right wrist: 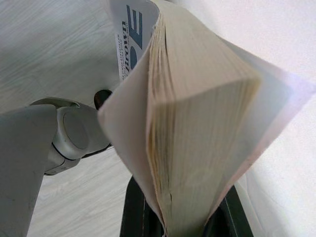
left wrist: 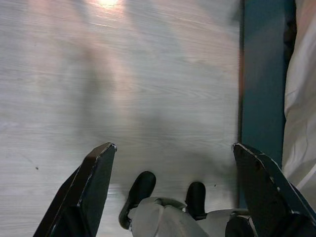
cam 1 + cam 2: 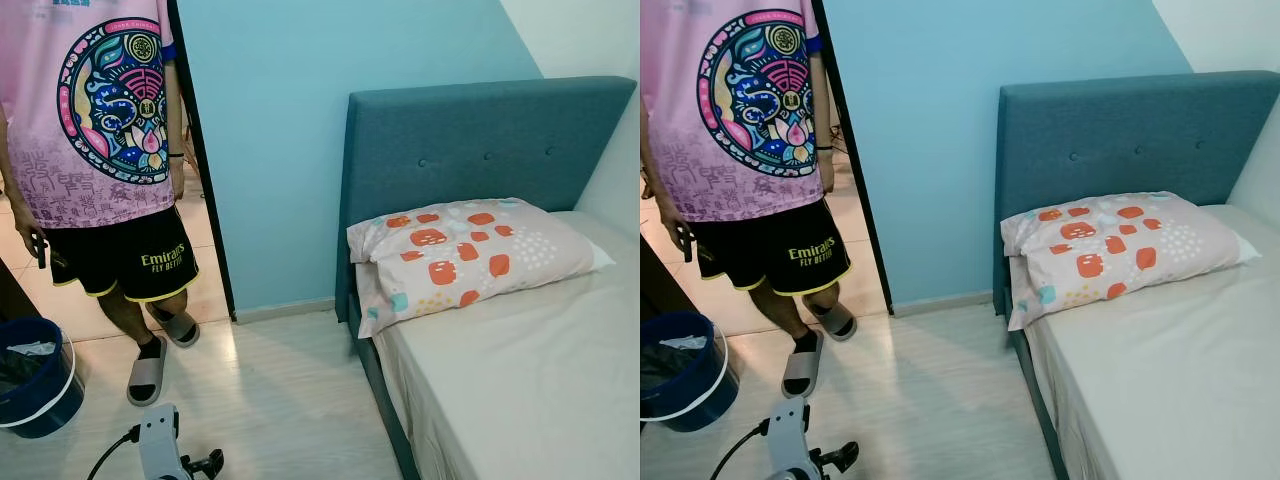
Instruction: Clean up the room
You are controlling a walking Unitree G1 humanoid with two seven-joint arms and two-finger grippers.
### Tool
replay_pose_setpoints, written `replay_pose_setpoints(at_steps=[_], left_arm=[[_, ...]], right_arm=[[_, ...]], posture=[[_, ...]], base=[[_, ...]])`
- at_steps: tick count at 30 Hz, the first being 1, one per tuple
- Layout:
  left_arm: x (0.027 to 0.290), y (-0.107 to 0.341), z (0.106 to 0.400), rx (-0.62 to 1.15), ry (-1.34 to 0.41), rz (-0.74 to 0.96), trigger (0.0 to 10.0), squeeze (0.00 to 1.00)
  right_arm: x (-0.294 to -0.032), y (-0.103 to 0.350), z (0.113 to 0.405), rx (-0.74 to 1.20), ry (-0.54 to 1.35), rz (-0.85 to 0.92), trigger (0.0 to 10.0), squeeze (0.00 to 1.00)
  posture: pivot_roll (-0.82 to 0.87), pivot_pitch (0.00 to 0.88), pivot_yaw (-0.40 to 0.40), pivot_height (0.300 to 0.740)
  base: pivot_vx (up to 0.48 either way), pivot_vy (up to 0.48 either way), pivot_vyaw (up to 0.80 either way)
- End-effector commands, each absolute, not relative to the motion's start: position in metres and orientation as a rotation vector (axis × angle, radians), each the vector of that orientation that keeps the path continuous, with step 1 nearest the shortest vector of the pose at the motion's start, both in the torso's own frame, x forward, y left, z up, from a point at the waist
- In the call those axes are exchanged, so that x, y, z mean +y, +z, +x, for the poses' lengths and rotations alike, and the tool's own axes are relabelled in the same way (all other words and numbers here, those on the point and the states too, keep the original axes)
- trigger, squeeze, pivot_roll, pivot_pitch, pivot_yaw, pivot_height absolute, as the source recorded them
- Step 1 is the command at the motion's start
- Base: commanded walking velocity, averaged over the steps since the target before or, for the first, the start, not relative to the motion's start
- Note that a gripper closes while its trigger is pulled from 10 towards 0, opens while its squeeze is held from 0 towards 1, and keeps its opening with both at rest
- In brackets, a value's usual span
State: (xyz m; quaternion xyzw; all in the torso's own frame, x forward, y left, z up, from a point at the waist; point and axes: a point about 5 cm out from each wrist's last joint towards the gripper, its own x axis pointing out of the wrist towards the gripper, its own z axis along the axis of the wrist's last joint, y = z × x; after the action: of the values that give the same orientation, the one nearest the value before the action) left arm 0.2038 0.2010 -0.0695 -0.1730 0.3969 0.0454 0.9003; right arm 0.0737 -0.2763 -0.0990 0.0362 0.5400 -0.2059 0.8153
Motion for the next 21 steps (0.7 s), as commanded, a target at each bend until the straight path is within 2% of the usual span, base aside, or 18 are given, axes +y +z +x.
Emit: replay_pose_setpoints(at_steps=[1, 21], left_arm=[[0.2004, -0.0699, 0.2035, 0.825, 0.095, -0.369, 10.0, 0.0], [0.2015, -0.0688, 0.2046, 0.808, 0.1, -0.397, 10.0, 0.0]], right_arm=[[-0.278, -0.0982, 0.0751, 1.146, -0.452, 0.082, 10.0, 0.0], [-0.274, -0.0999, 0.0734, 1.15, -0.449, 0.091, 10.0, 0.0]], posture=[[-0.05, 0.0, -0.035, 0.74], [-0.05, 0.0, -0.029, 0.74]], base=[[0.0, 0.0, 0.0], [0.0, 0.0, 0.0]])
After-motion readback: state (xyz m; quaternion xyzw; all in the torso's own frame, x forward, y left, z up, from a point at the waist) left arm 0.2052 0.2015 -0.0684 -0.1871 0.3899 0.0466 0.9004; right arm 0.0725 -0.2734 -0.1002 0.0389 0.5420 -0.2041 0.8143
